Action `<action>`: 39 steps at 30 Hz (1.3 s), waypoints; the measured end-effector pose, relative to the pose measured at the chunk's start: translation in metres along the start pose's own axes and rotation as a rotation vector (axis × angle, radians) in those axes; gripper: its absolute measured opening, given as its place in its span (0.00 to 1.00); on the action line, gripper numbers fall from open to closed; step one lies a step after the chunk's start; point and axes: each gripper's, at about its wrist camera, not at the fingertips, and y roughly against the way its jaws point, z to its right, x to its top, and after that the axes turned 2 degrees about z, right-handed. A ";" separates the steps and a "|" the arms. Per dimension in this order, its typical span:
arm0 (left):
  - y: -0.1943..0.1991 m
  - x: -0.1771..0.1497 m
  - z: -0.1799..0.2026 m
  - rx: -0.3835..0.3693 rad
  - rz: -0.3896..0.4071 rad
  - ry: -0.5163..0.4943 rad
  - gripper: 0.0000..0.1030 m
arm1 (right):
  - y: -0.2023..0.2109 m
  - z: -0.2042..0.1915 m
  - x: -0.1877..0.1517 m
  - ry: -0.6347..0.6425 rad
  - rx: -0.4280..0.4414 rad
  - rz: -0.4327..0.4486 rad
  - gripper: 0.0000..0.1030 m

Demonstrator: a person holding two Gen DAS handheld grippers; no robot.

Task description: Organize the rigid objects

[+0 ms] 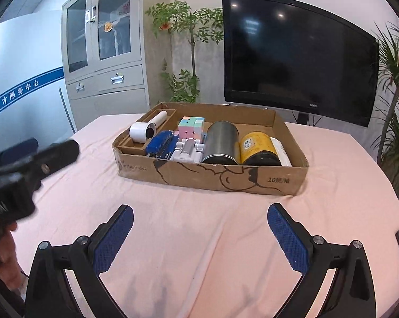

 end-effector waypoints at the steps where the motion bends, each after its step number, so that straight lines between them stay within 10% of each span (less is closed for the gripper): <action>1: -0.001 -0.001 0.001 -0.006 -0.004 0.007 0.99 | 0.002 0.001 -0.002 0.000 -0.001 0.004 0.99; 39: -0.051 -0.014 0.012 -0.001 -0.090 0.012 0.99 | -0.035 0.002 -0.006 -0.039 -0.082 -0.061 0.99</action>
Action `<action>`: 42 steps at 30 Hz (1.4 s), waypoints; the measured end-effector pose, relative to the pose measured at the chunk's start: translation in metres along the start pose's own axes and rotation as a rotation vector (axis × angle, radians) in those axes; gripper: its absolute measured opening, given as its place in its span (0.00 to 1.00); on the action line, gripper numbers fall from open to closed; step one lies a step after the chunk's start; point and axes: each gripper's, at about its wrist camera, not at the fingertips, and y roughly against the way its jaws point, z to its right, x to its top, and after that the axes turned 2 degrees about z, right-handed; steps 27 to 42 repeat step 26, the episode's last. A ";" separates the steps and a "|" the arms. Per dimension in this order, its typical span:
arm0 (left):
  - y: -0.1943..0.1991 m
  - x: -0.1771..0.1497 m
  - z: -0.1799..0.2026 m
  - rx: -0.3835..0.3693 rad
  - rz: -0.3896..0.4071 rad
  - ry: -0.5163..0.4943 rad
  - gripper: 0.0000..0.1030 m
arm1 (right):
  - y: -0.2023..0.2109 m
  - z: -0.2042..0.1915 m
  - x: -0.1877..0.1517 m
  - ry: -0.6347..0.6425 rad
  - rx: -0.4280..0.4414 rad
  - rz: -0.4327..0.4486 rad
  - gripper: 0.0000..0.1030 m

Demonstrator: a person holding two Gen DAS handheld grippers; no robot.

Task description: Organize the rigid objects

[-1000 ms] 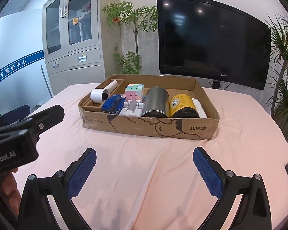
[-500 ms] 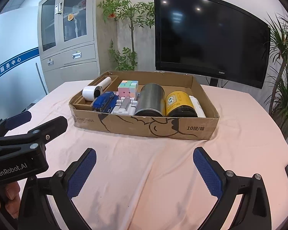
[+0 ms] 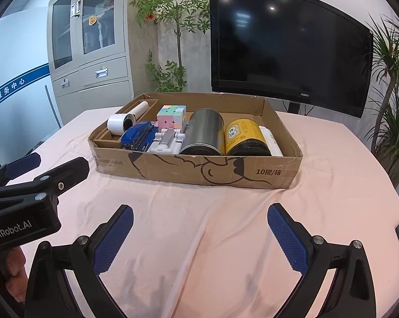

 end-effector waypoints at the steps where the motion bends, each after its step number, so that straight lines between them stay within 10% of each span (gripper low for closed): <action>1: 0.000 0.000 0.000 0.000 0.000 0.001 0.99 | -0.001 0.000 0.000 0.002 -0.001 0.001 0.99; 42: -0.012 0.001 -0.002 -0.006 0.008 -0.032 0.99 | -0.004 -0.008 0.000 -0.007 -0.019 0.001 0.99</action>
